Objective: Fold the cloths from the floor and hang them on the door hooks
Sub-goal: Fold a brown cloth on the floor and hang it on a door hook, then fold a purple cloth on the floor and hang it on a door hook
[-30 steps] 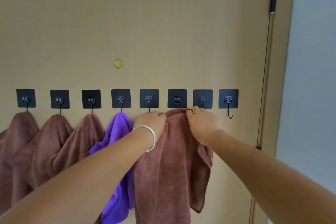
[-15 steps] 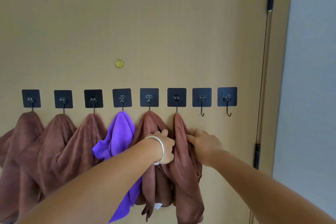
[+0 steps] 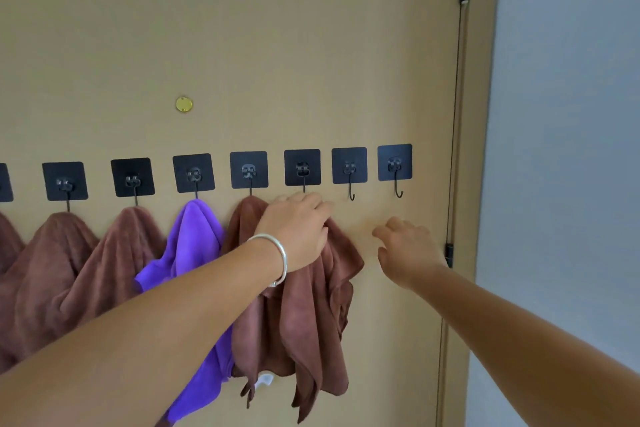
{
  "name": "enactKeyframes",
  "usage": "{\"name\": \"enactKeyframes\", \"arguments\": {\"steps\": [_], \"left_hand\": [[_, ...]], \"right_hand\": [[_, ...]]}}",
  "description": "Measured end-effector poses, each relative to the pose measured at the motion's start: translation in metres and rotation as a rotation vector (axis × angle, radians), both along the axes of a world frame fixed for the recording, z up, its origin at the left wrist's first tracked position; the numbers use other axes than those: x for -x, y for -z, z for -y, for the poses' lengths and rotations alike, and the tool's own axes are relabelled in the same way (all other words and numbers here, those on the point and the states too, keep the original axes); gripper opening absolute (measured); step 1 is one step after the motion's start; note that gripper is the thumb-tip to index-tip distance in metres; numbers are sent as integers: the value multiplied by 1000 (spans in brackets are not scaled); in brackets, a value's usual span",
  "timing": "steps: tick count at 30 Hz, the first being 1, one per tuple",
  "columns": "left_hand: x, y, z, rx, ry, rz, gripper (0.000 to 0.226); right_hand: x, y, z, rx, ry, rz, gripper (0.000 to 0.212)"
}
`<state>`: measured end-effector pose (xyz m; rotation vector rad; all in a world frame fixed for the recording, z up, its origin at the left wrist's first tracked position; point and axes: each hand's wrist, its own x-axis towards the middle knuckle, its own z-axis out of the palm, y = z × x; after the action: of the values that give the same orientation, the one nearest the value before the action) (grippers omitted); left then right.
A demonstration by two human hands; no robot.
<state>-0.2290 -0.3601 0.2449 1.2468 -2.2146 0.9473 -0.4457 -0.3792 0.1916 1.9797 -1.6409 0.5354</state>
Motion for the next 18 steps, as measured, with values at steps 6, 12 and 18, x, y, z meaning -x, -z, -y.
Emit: {"name": "enactKeyframes", "arguments": {"steps": [6,12,18], "left_hand": [[31,-2,26,60,196,-6,55],[59,3,35,-4,351,1,67],[82,6,14,-38,544,-17,72]], "right_hand": [[31,-15,-31,51,195,28,46],[41,-31,-78,95,435,36,52],[33,-28,-146,112,642,0,56]]}}
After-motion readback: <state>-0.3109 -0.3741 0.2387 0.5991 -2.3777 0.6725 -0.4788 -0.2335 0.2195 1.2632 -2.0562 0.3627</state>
